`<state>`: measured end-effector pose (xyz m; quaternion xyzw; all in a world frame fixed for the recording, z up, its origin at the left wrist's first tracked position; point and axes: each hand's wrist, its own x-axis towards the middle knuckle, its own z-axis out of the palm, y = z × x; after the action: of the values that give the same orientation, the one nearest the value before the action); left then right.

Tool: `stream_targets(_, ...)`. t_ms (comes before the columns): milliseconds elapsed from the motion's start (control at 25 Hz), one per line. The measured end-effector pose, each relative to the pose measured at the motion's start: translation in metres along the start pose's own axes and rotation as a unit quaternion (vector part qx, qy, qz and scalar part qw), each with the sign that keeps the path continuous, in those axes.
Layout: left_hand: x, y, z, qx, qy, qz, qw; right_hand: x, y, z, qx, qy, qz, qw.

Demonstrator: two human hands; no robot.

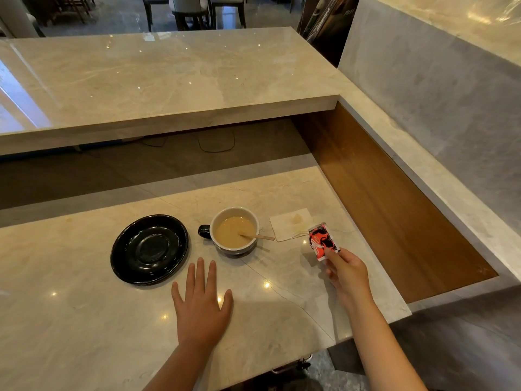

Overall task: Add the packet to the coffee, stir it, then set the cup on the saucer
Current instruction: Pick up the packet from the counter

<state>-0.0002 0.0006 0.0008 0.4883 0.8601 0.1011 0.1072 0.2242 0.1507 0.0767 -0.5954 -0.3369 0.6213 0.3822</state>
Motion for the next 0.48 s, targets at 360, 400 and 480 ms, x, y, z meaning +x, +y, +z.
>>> stream_targets(360, -0.001, 0.0, 0.0, 0.002, 0.0, -0.006, 1.0, -0.006, -0.053, 0.06, -0.049, -0.159, -0.127, 0.978)
stream_targets(400, -0.001, 0.0, 0.001, 0.0, 0.002, -0.006, 1.0, -0.003, -0.058, 0.068, -0.089, -0.166, -0.147, 0.971)
stream_targets(480, 0.0, -0.001, 0.001, 0.002, 0.001, -0.007, 1.0, 0.002, -0.067, 0.087, -0.161, -0.165, -0.188, 0.955)
